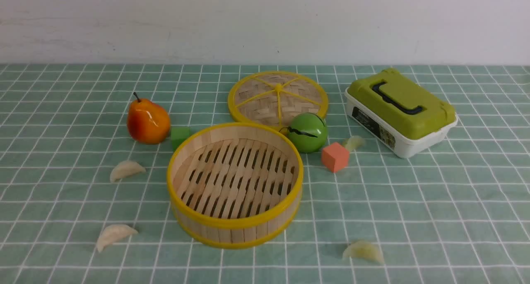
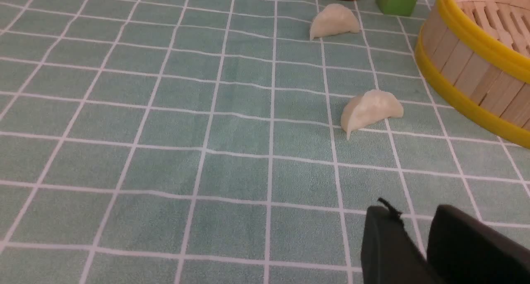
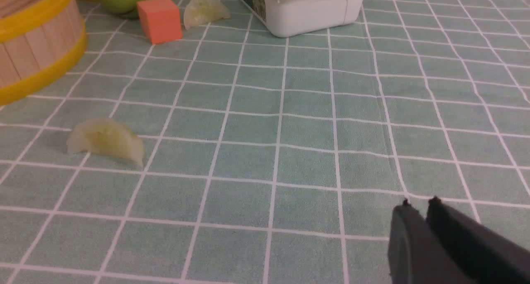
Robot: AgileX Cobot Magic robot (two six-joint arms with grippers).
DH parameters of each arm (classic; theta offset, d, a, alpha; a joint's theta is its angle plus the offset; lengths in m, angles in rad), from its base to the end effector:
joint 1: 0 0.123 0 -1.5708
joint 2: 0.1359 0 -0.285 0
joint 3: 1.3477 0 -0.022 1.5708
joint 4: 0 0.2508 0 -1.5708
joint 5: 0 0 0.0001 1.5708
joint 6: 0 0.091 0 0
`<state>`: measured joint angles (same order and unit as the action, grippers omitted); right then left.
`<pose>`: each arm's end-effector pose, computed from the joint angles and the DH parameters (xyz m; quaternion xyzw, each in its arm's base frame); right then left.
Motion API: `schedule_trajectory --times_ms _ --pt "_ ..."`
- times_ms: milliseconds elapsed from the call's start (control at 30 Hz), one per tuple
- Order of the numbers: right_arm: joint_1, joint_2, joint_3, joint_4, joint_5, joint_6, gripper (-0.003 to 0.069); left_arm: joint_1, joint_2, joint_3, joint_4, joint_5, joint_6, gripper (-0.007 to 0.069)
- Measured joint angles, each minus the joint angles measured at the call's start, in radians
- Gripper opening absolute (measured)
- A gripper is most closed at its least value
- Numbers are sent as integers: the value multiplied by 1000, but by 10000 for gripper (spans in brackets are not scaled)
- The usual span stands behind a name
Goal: Put the dumplings into the steamer on the table with the blue tablecloth.
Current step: 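Reach for and grasp a dumpling on the table with the left gripper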
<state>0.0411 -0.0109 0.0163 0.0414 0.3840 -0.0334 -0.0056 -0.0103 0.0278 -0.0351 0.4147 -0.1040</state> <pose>0.0521 0.0036 0.1738 -0.0191 0.8052 0.0199 0.5924 0.0515 -0.0016 0.1673 -0.0493 0.8164 -0.0465 0.5735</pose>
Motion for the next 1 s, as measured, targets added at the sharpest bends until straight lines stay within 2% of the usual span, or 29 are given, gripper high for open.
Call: schedule_trajectory --times_ms 1000 --pt "0 0 0 0 0 0 98 0 0 0 0 0 0 167"
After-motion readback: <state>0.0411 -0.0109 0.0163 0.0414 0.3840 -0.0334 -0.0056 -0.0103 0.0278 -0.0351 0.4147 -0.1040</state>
